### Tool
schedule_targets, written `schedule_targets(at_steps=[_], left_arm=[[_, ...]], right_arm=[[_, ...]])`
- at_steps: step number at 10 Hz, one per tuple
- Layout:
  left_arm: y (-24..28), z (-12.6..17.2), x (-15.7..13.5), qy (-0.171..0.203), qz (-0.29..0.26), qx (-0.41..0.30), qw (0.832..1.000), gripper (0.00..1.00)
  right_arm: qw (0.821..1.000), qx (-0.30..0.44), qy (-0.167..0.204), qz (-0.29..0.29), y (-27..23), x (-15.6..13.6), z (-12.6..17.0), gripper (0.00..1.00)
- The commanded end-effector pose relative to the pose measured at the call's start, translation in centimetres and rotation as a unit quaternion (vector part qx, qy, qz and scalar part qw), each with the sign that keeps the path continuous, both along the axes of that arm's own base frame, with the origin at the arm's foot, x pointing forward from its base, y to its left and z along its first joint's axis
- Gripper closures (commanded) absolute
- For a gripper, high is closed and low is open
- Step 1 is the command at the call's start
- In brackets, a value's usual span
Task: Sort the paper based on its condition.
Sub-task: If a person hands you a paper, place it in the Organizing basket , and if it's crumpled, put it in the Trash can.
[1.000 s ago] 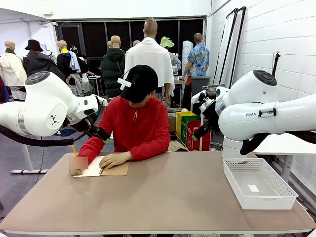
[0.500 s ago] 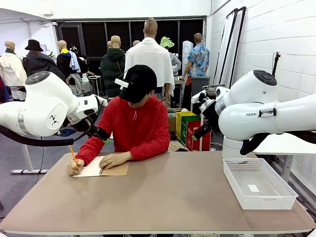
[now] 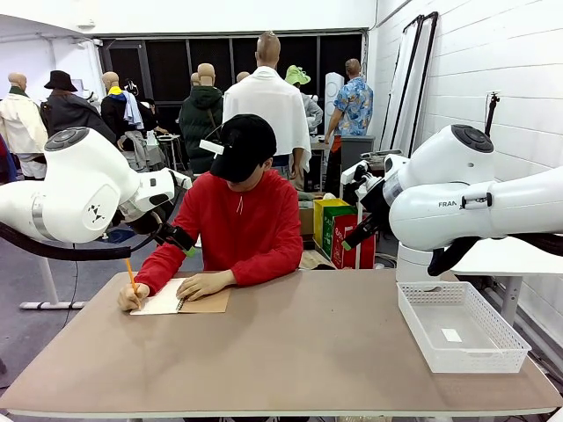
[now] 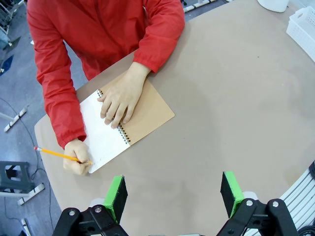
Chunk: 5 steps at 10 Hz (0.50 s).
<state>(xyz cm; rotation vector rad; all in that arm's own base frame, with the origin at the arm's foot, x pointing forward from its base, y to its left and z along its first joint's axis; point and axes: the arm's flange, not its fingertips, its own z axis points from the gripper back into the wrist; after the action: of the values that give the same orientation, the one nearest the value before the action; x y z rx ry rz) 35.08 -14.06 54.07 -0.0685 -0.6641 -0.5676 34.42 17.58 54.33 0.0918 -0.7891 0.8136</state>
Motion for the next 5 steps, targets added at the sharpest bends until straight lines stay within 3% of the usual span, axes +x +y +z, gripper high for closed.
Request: schedule_targets(at_steps=[1, 5], left_arm=[[0.04, 0.07, 0.01, -0.003, 0.0, -0.001, 1.0, 0.0], [0.04, 0.07, 0.01, -0.003, 0.0, -0.001, 1.0, 0.0]], right_arm=[[1.0, 0.004, 0.003, 0.002, -0.06, 0.07, -0.07, 0.0], [1.0, 0.004, 0.003, 0.002, -0.06, 0.07, -0.07, 0.0]])
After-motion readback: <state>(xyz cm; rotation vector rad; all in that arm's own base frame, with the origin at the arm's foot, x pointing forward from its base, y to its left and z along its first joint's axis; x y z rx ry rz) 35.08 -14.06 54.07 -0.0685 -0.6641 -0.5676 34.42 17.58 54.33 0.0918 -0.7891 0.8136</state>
